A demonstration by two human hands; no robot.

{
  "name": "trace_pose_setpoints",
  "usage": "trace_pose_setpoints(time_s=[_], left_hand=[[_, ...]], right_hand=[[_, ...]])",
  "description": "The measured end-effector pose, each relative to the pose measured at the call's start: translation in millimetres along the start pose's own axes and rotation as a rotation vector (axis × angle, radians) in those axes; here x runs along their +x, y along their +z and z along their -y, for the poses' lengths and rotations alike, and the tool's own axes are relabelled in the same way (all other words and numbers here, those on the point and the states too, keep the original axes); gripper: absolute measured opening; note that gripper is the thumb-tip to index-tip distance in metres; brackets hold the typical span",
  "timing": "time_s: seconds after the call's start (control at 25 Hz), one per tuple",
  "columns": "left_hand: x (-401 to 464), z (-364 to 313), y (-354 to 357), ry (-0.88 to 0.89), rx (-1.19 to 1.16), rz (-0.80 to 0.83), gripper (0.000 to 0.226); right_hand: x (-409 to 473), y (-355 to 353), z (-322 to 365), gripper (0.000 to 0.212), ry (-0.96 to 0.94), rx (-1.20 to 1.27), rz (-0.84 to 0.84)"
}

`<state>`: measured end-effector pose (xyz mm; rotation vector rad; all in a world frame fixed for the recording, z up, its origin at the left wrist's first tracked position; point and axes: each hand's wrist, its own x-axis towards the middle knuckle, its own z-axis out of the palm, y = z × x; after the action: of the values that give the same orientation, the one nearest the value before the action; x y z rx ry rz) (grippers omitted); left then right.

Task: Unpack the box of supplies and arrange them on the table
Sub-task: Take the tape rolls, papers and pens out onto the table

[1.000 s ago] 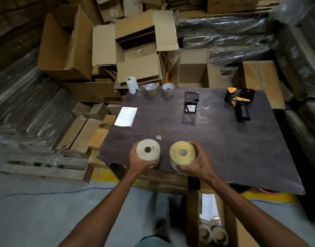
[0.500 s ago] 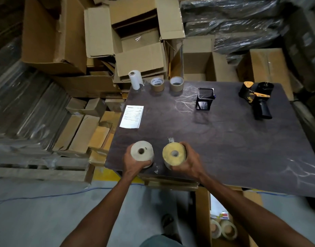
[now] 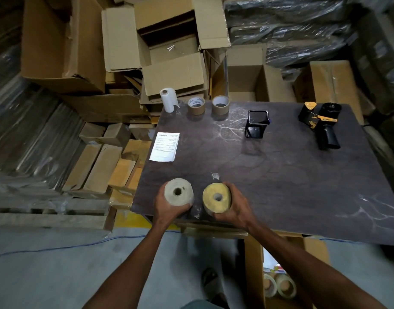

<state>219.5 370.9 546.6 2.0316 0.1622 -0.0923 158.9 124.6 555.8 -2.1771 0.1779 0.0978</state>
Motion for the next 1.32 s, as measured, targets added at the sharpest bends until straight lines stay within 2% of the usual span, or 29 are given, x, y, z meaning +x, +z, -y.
trace_pose_setpoints(time_s=[0.4,0.64,0.76,0.92,1.08,1.16,1.24,1.32], left_hand=[[-7,-9,0,-0.05,0.018,-0.034,0.096],[-11,-4,2,-0.046,0.008,-0.017,0.104],[-16,6,1,-0.124,-0.082,0.015,0.112],[-30,21,0,-0.244,-0.295,-0.029,0.108],[-65,23,6,-0.248,-0.298,-0.092,0.087],[-84,24,10,-0.254,-0.299,-0.163,0.07],[-102,23,18,-0.261,-0.309,-0.205,0.048],[-121,20,29,-0.228,-0.262,-0.161,0.028]], right_hand=[[3,-3,-7,0.105,-0.024,0.001,0.033],[0,-4,-9,0.112,-0.008,0.026,0.058],[-4,-6,-15,0.123,0.022,0.032,0.099],[-15,-12,-34,0.128,0.072,0.086,0.121],[-33,-22,-44,0.131,0.11,0.137,0.128],[-44,-29,-47,0.125,0.104,0.15,0.122],[-59,-39,-53,0.107,0.105,0.152,0.135],[-74,-51,-60,0.082,0.129,0.158,0.142]])
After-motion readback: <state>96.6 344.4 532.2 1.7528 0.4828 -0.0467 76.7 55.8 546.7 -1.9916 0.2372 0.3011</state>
